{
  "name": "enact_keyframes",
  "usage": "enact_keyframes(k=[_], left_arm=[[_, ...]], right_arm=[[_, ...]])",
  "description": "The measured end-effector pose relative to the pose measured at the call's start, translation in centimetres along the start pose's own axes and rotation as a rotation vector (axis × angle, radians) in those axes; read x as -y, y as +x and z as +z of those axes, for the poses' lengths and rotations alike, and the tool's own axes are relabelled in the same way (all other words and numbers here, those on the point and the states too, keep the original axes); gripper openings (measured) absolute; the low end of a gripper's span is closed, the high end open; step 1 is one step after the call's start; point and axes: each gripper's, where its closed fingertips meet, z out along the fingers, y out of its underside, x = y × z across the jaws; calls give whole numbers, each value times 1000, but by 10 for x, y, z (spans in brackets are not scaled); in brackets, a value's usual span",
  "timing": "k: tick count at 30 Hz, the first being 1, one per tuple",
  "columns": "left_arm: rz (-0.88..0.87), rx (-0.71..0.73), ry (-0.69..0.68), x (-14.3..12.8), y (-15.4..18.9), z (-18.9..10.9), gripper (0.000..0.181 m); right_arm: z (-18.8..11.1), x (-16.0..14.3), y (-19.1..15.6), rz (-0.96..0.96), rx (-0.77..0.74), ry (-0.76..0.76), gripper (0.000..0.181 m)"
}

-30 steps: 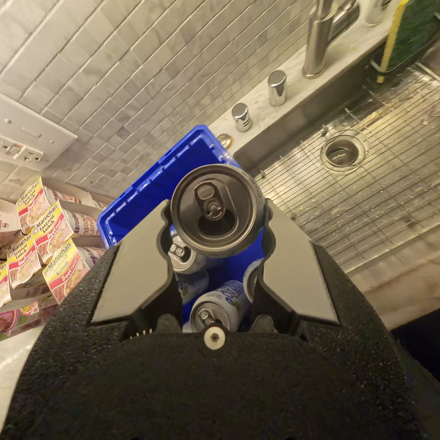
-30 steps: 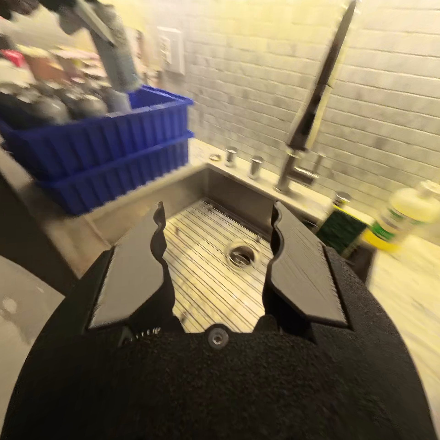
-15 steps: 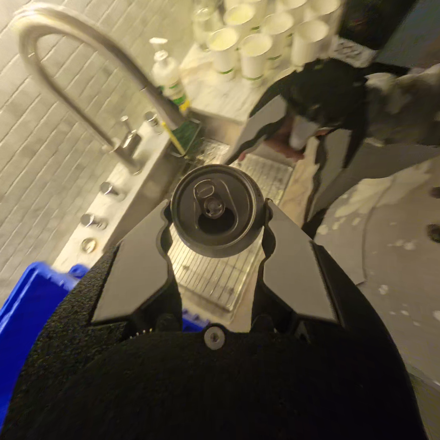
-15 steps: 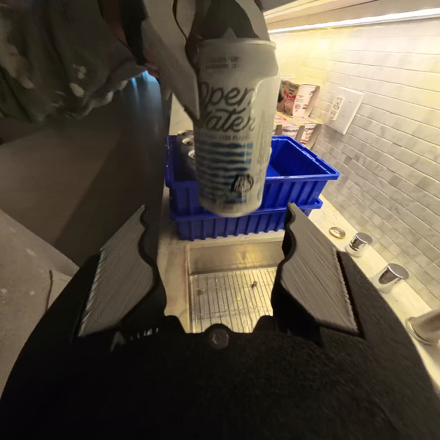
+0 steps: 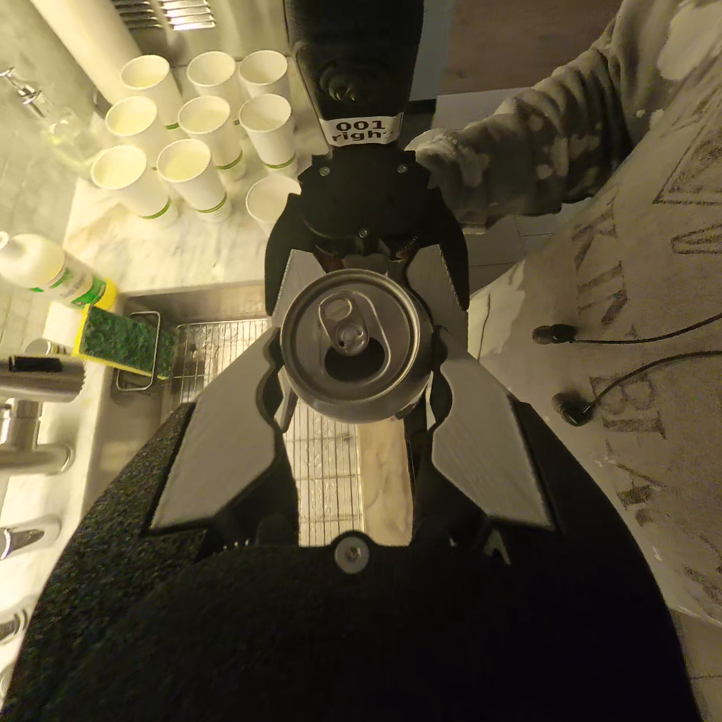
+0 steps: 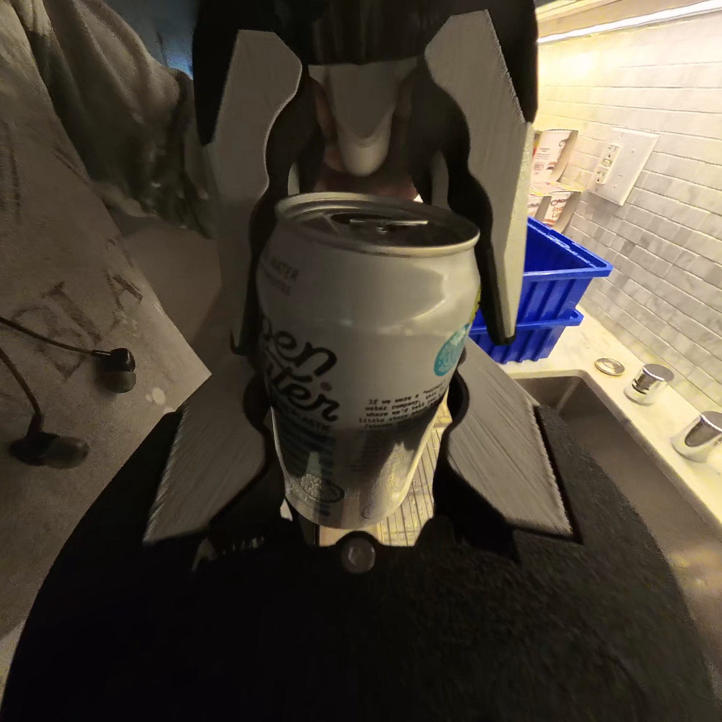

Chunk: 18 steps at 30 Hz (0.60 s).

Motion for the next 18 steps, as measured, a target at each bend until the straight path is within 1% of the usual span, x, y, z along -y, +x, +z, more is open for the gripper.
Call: enact_keyframes(k=[1, 5, 7, 9, 11, 12, 14, 18], left_arm=[[5, -9, 3, 1, 1, 3, 75], [-15, -2, 39, 8, -2, 10, 75], [-44, 9, 67, 11, -5, 12, 75], [-62, 18, 97, 14, -4, 14, 75], [-77, 15, 142, 20, -2, 14, 75], [-76, 5, 163, 22, 0, 13, 76], [-89, -50, 244, 31, 8, 7, 75], [-99, -154, 404, 49, 25, -7, 72]], right_arm=[[-3, -2, 0, 5, -16, -1, 93], [-12, -17, 9, -18, -165, -30, 94], [-14, -16, 15, -10, -252, -1, 92], [-15, -16, 14, 8, -278, 23, 88], [-17, -8, 8, 61, -216, 98, 84], [-18, -4, 3, 98, -153, 125, 82], [-22, 4, -11, 122, -11, 156, 78], [-30, 25, -44, 185, 291, 210, 77]])
